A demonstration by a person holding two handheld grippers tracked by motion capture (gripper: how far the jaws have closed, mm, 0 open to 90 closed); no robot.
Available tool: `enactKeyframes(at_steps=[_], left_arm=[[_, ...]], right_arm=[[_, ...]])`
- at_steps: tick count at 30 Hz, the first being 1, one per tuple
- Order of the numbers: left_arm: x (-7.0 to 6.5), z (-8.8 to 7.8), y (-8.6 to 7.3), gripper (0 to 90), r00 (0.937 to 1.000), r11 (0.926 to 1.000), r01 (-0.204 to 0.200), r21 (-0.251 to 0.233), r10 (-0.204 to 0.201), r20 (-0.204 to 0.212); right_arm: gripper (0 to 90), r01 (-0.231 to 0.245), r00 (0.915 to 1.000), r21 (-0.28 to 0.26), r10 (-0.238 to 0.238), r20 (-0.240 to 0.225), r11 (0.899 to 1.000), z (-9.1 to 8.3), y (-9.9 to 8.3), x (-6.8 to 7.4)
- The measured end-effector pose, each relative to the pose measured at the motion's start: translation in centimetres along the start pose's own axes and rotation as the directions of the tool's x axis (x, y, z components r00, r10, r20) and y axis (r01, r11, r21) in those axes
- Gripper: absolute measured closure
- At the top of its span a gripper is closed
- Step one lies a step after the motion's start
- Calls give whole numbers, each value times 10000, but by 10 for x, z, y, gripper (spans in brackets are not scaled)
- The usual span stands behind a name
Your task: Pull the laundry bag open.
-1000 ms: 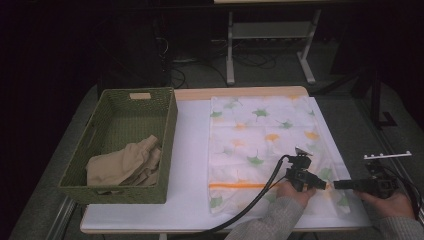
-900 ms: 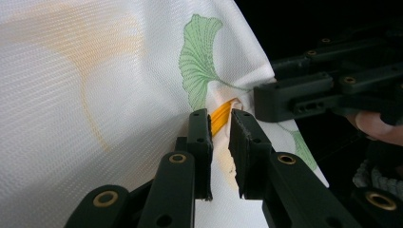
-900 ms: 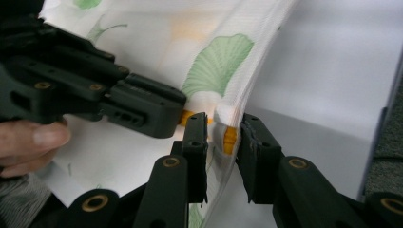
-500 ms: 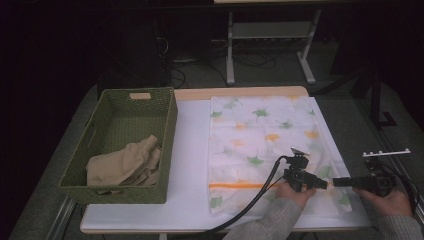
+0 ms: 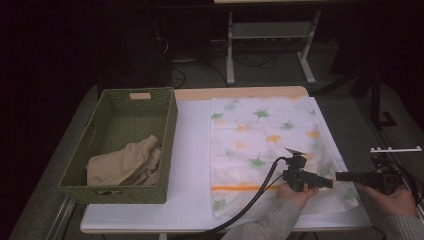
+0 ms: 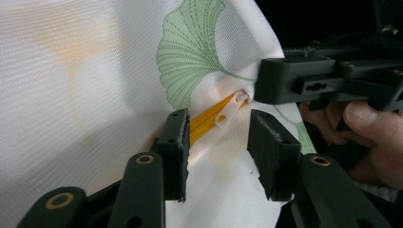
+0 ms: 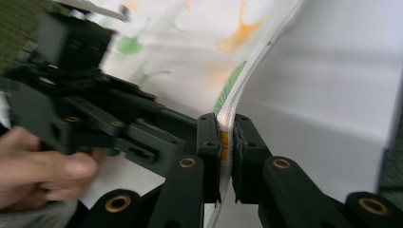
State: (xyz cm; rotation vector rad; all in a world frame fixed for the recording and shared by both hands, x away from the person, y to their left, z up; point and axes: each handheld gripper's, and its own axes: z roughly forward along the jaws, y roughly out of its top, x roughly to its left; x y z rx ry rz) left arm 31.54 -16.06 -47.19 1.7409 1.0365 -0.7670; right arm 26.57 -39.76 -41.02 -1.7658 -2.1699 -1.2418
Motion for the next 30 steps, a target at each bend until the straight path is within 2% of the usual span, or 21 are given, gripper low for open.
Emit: enactKeyframes(at_steps=[5, 8, 15, 16, 18, 22, 24, 27, 30], left_arm=[[3, 2, -1, 557, 9969, 9979, 455, -469, -423, 668], [4, 2, -2, 603, 9950, 9961, 523, -706, -460, 885], [4, 5, -4, 685, 9921, 9944, 543, -903, -435, 1175], [5, 5, -5, 689, 9925, 9947, 508, -890, -403, 1154], [4, 5, -5, 692, 9969, 9953, 322, -913, -255, 740], [12, 0, -9, 661, 9940, 9896, 834, -1172, -744, 797], [14, -1, -10, 660, 9945, 9888, 888, -1200, -812, 669], [15, -3, -11, 664, 9951, 9889, 960, -1130, -929, 326], [15, -3, -11, 684, 9935, 9860, 1104, -1252, -1057, 432]], right_arm=[[823, -102, 9999, -256, 100, -43, 9996, -1, 0, 0], [822, -183, 9998, -351, 183, -23, 9992, -1, 0, -1], [819, -290, 9996, -221, 292, 47, 9993, 3, -2, -5], [819, -318, 9995, -229, 319, 35, 9992, 3, -2, -6], [819, -330, 9994, -314, 332, 52, 9990, 2, -2, -6], [822, -331, 9995, -454, 330, -14, 9984, -2, -2, -5], [817, -293, 9995, -400, 289, -118, 9988, -2, -1, -3], [802, -217, 9992, -62, 219, 332, 9997, -1, -1, -3], [811, -229, 9994, -167, 233, 251, 9996, -3, -1, -3]])
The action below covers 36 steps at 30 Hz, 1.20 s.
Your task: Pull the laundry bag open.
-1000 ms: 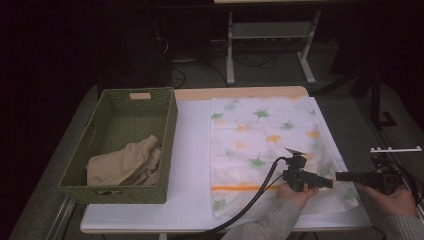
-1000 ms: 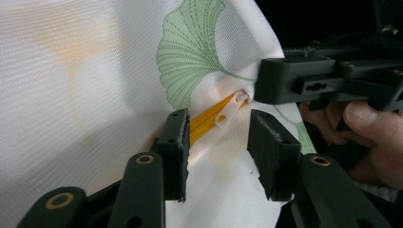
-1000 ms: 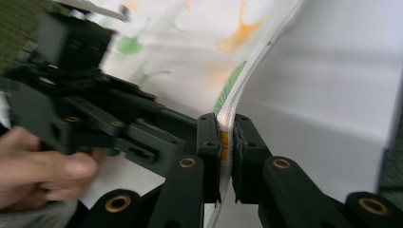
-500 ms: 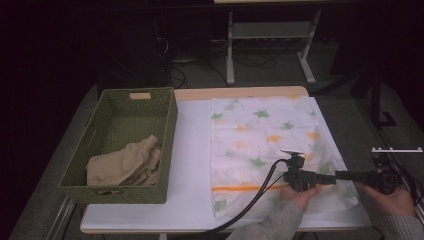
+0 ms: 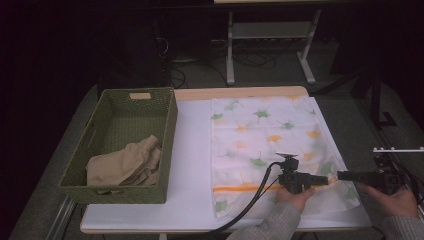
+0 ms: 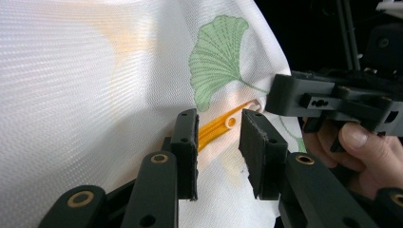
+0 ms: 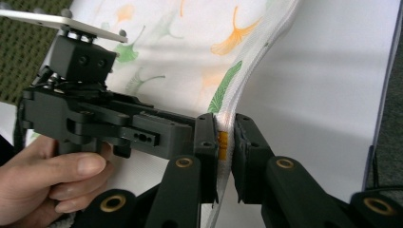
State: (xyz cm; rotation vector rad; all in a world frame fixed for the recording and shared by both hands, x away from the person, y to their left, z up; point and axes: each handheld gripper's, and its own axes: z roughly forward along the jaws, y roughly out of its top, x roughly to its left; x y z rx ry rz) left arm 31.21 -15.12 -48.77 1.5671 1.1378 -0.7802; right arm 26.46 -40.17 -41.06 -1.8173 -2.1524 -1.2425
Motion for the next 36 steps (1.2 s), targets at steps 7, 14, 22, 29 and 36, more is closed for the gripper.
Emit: enactKeyframes(at_steps=[7, 14, 22, 29, 36], left_arm=[[0, 3, 0, 726, 9995, 9991, 248, -332, -240, 228], [0, 9, -2, 726, 9972, 9981, 388, -485, -356, 652], [-2, 12, -3, 726, 9961, 9983, 311, -499, -268, 837], [-3, 12, -3, 720, 9923, 9981, 329, -527, -263, 1213], [-2, 14, -6, 710, 9918, 9992, 214, -328, -171, 1270]], right_arm=[[826, -32, 9993, -166, 26, -369, 9999, 1, 0, 4], [826, -169, 9993, -162, 164, -328, 9997, 3, -1, 0], [825, -256, 9992, -168, 251, -305, 9995, 3, -2, -3], [824, -284, 9993, -88, 281, -250, 9996, 4, -3, -4], [823, -390, 9990, -78, 388, -207, 9992, 5, -4, -7]])
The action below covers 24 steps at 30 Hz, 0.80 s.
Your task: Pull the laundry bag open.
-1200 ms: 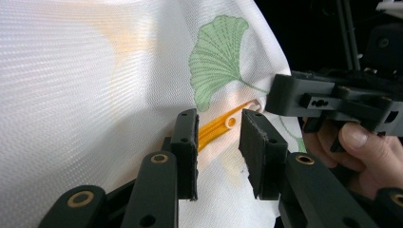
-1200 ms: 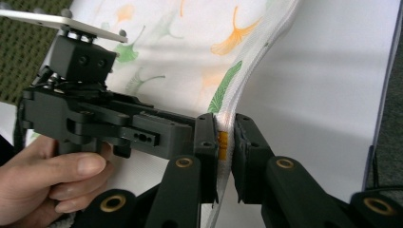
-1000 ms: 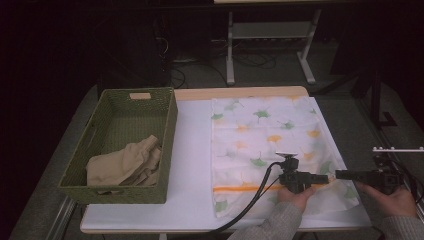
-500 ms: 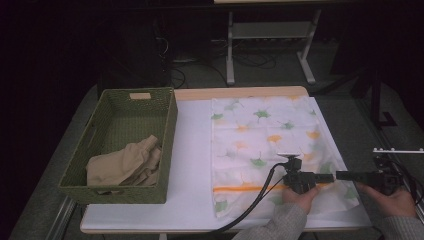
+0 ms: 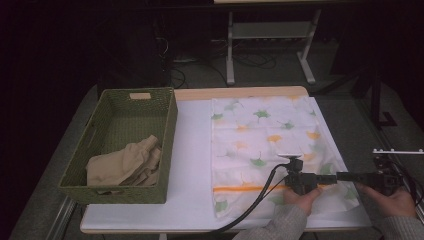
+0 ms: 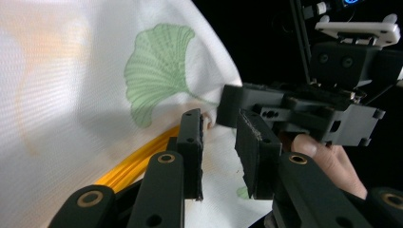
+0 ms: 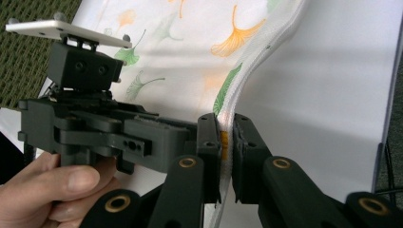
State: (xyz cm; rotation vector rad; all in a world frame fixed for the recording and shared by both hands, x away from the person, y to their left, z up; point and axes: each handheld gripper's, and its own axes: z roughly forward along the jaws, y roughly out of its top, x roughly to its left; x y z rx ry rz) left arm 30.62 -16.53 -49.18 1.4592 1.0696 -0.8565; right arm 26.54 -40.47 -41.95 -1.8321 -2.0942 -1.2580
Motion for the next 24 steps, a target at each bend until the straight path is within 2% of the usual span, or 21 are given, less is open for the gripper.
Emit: enactKeyframes(at_steps=[6, 10, 15, 24], left_arm=[[1, 4, -2, 697, 10000, 10000, -22, 86, 23, -56], [0, 5, -2, 754, 9993, 9997, -221, 108, 224, -295], [-5, 5, -2, 890, 9965, 9978, -650, 93, 654, -517], [-9, 3, -2, 895, 9937, 9958, -916, -13, 913, -651]], right_arm=[[824, -65, 10000, -152, 65, -39, 9999, -1, 0, 1], [824, -94, 9999, -180, 93, -51, 9998, -1, 0, 1], [824, -105, 9999, -175, 105, -21, 9998, -1, 0, 0], [823, -192, 9998, -220, 190, -96, 9996, -3, -2, -3]])
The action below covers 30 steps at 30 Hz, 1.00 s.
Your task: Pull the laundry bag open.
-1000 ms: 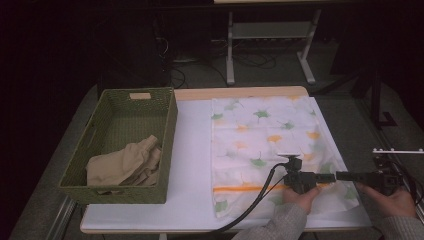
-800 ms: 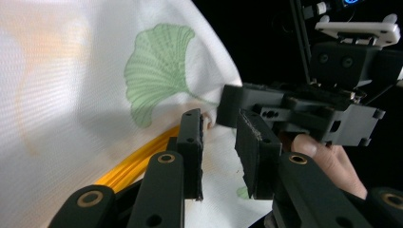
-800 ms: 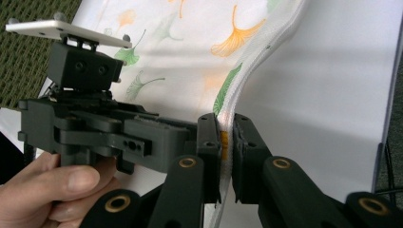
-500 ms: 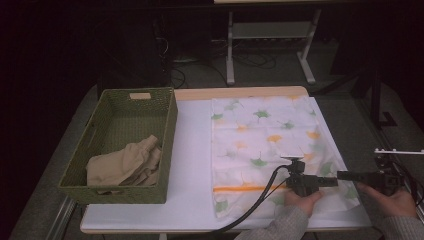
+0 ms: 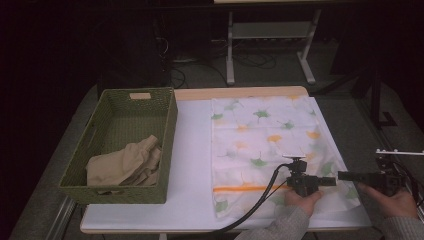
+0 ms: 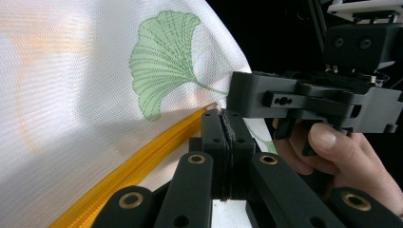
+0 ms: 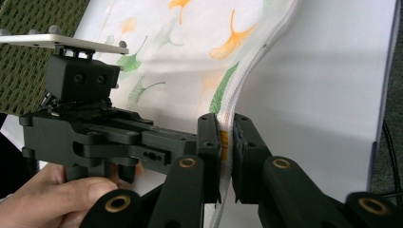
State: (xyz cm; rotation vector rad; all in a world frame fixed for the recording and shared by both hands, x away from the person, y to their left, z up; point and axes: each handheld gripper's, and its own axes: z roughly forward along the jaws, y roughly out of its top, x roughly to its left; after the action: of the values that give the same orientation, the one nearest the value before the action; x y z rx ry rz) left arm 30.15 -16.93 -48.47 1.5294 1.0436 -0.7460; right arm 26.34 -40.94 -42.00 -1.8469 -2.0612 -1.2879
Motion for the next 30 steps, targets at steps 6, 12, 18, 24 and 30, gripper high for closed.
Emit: enactKeyframes(at_steps=[6, 12, 18, 24, 30], left_arm=[[0, -3, 2, 889, 9999, 9993, 101, -371, -96, 118], [-1, -4, 3, 881, 9997, 9983, 197, -548, -190, 130], [0, -2, 2, 881, 9999, 9987, 111, -503, -117, -113], [0, 2, 1, 877, 9996, 9995, 59, -303, -68, -273], [-1, 6, -3, 832, 9997, 10000, 67, -20, -67, -217]], right_arm=[[824, -38, 10000, 97, 38, 24, 9999, 0, -1, -2], [824, -35, 9999, 184, 34, 101, 9998, 1, -1, -1], [824, -59, 10000, 174, 58, 45, 9998, 1, -1, -2], [824, -57, 10000, 102, 58, -66, 9999, 1, -1, -1], [824, -122, 9999, 65, 123, -82, 9999, 2, -1, -3]])
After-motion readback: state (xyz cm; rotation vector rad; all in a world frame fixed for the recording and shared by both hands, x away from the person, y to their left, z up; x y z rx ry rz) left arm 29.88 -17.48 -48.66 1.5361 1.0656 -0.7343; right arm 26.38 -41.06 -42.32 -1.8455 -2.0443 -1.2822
